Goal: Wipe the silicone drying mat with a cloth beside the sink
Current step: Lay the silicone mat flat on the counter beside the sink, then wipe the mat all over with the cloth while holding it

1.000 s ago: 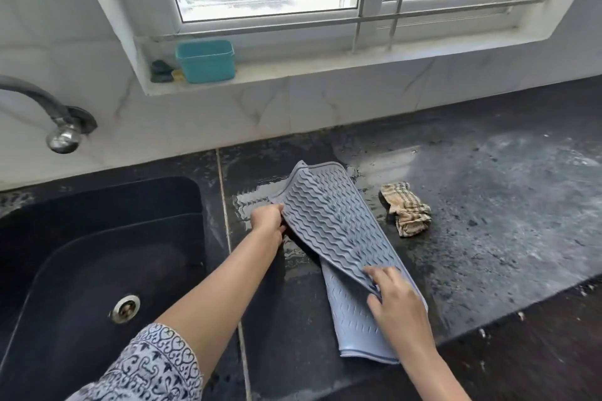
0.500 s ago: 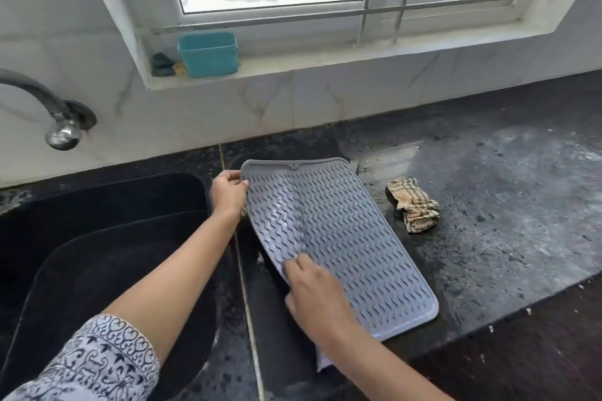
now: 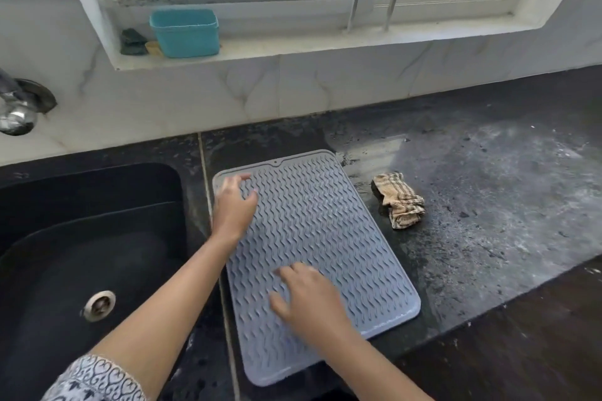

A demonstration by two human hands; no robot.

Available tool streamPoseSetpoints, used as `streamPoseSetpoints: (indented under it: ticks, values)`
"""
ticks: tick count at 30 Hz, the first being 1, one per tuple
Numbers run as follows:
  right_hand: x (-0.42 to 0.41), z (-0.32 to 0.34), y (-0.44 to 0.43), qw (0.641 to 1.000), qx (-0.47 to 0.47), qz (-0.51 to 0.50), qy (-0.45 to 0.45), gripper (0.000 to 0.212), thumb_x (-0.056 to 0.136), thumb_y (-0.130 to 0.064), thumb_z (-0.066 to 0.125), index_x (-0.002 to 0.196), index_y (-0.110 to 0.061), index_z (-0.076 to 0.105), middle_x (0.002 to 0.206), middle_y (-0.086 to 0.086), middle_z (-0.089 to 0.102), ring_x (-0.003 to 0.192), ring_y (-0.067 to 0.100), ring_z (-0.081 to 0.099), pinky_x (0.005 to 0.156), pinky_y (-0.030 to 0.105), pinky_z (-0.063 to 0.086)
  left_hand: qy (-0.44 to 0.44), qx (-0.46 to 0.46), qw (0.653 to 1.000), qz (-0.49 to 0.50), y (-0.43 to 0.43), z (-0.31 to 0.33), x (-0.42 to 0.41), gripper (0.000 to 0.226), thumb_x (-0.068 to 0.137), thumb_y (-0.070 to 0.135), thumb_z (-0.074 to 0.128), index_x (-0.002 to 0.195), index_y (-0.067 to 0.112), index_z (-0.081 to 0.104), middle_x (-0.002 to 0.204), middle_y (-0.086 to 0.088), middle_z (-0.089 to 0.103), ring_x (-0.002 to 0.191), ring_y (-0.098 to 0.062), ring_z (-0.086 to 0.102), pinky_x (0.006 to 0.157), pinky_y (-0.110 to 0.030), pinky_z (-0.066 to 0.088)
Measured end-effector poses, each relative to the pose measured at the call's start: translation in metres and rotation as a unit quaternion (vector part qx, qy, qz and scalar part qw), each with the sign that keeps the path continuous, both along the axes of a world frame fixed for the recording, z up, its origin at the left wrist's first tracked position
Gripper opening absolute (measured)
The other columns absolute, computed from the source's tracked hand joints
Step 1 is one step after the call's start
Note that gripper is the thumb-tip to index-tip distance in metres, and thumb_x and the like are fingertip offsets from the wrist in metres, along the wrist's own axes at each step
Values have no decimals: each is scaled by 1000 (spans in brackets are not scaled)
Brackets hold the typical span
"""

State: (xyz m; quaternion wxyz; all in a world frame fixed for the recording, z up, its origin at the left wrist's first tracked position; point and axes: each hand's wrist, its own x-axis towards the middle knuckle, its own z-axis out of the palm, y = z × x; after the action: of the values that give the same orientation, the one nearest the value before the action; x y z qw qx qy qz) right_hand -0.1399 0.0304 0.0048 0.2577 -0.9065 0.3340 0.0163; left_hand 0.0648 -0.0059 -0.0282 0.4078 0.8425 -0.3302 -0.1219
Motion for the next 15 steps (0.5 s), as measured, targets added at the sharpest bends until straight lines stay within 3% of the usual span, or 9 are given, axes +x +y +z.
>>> streamPoseSetpoints:
  ticks: [3, 7, 11, 13, 15]
  values:
    - [-47, -2, -74, 992, -44, -112, -25, 39, 94, -39, 46, 129, -23, 47, 123, -3, 50, 116, 14, 42, 90, 29, 40, -34, 42, 995, -81, -17, -17, -33, 33, 90, 24, 56, 122, 20, 56, 130, -1, 52, 126, -21, 44, 107, -44, 36]
    - [-85, -13, -180, 965, -160, -207, -39, 40, 91, -31, 54, 127, -14, 51, 129, 8, 51, 118, 25, 43, 93, 38, 40, -67, 88, 990, -89, -37, -31, -50, 40, 90, 34, 55, 128, 23, 54, 137, 0, 49, 131, -19, 38, 113, -47, 27]
    - [-100, -42, -239, 973, -140, -179, 50, 64, 90, -43, 53, 145, -22, 29, 153, 10, 26, 140, 30, 22, 111, 45, 24, -113, 105, 985, -71, -37, -39, -63, 42, 93, 35, 52, 133, 22, 50, 145, 0, 40, 139, -20, 29, 119, -45, 10]
    - [-104, -57, -241, 977, -116, -178, 16, 63, 90, -39, 56, 145, -21, 31, 150, 14, 32, 137, 34, 28, 108, 45, 29, -128, 99, 985, -66, -37, -40, -67, 41, 93, 35, 51, 133, 22, 50, 145, 0, 41, 139, -19, 29, 118, -44, 11]
    - [-105, -67, -238, 975, -140, -168, -47, 57, 86, -22, 62, 139, -12, 42, 138, 22, 44, 125, 41, 41, 99, 50, 40, -130, 98, 985, -63, -39, -40, -68, 41, 94, 35, 52, 132, 22, 50, 145, 1, 42, 139, -19, 29, 118, -44, 12]
